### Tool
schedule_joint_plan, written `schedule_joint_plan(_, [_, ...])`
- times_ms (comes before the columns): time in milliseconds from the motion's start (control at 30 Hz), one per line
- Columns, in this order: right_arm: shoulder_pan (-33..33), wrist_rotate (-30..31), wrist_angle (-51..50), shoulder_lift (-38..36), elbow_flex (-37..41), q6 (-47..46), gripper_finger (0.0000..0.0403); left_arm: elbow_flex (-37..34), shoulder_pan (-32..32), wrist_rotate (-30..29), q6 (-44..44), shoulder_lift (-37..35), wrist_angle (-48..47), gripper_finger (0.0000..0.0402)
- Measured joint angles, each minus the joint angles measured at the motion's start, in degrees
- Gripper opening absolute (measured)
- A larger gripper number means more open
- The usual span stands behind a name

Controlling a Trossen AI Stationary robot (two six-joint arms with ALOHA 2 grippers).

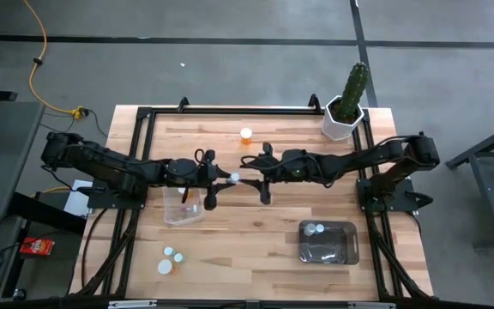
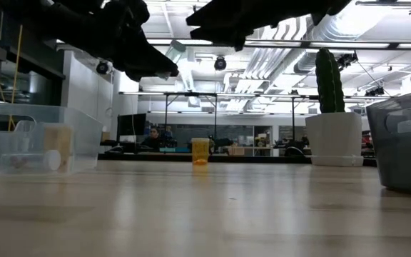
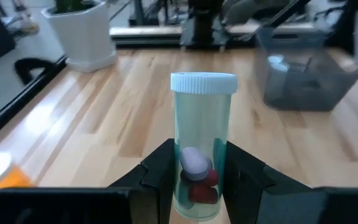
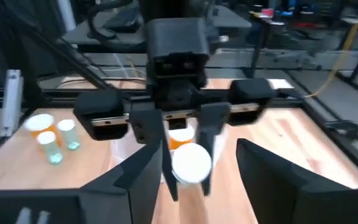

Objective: Pick and place medicine bottles into bin by pill shape (circle, oval)
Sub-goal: Put the blue capsule bottle into the transparent bin

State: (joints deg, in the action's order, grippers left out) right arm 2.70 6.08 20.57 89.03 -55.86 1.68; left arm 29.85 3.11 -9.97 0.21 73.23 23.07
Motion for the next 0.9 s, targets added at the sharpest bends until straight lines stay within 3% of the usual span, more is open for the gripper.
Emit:
schedule_joint_plan(133, [0.11,6.20,-2.30,-1.92,2.08,0.53,0.0207,-0.02,0.00,-3.91,-0.70,-5.95,-8.40,0.0097])
schedule_joint_plan(333, [-1.92,11.52,1.70,-4.94,10.11,-0.43,0.0205,-0.02,0.01,-4.80,-5.30,-18.21,-21.95,0.0097])
schedule_joint_plan(600, [-6.84,11.30,12.83,-7.06,19.35,-5.35,0.0205,0.00,-2.70,-4.73,-17.88,-29.46,-43.04,0.0097])
schedule_joint_plan(900, [-7.04,8.40,13.18,-7.01,18.51,-5.76,0.0205,0.01,-10.28,-0.78,-36.04,-31.42,-65.35,0.0097])
